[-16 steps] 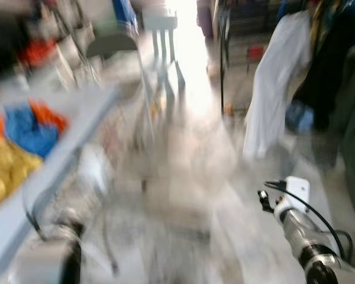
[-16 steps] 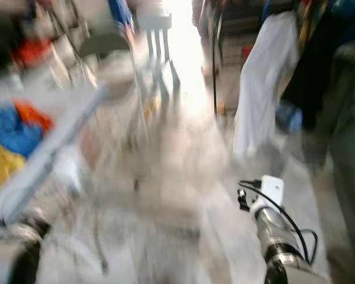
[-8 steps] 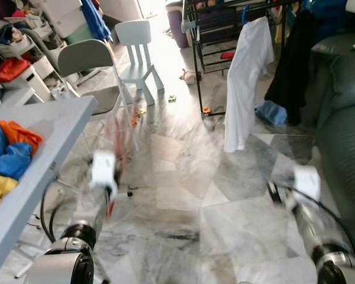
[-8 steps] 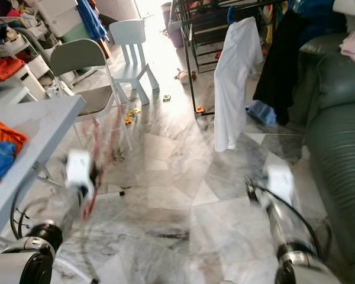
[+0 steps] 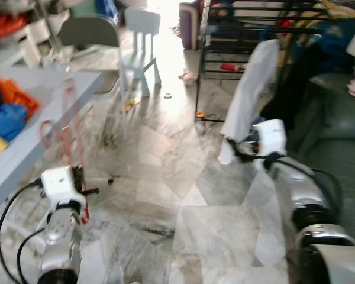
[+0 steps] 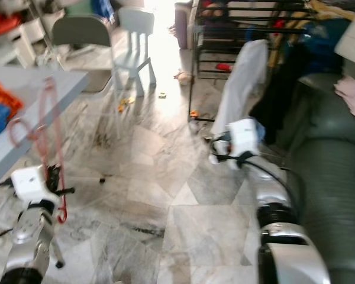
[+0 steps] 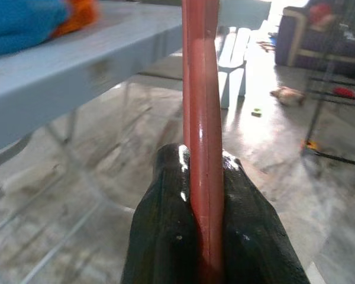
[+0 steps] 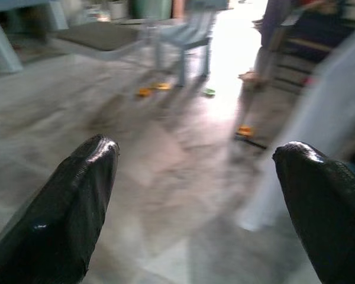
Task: Hang hanger
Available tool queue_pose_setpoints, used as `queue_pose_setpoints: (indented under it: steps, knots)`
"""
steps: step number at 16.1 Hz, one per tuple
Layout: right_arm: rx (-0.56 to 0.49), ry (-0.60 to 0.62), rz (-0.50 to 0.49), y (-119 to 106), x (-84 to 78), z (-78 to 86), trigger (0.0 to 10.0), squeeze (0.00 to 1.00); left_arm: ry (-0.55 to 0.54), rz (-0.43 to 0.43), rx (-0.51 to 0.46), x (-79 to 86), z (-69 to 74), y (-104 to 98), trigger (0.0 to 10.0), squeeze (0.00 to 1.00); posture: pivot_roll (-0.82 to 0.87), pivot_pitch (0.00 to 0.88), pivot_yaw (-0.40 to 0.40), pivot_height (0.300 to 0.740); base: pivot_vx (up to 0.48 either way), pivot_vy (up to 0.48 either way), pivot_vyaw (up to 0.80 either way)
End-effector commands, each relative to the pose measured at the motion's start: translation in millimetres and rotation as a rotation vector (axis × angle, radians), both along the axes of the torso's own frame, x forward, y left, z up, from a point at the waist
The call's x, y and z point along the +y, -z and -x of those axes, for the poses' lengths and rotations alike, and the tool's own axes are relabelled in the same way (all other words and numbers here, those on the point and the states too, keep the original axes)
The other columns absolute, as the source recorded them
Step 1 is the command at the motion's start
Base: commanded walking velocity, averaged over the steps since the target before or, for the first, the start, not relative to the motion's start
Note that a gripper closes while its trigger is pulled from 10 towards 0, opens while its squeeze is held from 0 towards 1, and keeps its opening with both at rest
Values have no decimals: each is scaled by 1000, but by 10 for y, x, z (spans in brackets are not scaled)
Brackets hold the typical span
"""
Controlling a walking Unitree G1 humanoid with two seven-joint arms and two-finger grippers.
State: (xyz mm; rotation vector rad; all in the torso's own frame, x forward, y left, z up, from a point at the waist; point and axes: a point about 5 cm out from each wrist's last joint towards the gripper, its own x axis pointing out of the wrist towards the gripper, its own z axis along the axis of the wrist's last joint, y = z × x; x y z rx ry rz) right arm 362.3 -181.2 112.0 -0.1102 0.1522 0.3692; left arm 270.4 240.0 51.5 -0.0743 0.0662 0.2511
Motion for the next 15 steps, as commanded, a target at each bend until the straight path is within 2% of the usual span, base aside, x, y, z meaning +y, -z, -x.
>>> queue_pose_setpoints:
  steps: [1, 4, 6, 8, 11, 13, 15]
  knots:
    - [-2, 23, -3, 11, -16, 23, 10000, 0, 36, -8, -29, -73, -27, -80, 10000, 0, -75, 0, -25, 740, 0, 0, 0]
    - [-7, 95, -80, 67, 38, 73, 10000, 0, 95, -15, -29, -130, -82, -154, 10000, 0, -88, 0, 5, 740, 0, 0, 0]
    - [-18, 117, -115, 125, 115, 185, 10000, 0, 161, -26, -33, -158, -161, -250, 10000, 0, -110, 0, 45, 740, 264, 0, 0]
    - [-41, 164, -144, 158, 86, 334, 10000, 0, 209, -27, -23, -215, -196, -294, 10000, 0, -130, 0, 67, 740, 306, 0, 0]
    - [-30, 199, -138, 194, 49, 454, 10000, 0, 237, -1, -13, -313, -197, -284, 10000, 0, -146, 0, 85, 740, 369, 0, 0]
    - [-41, 210, -128, 142, 33, 437, 10000, 0, 272, 6, -13, -407, -223, -307, 10000, 0, -154, 0, 103, 740, 411, 0, 0]
    - [-39, 221, -127, 125, 8, 432, 10000, 0, 271, 13, -21, -422, -244, -334, 10000, 0, -150, 0, 96, 740, 439, 0, 0]
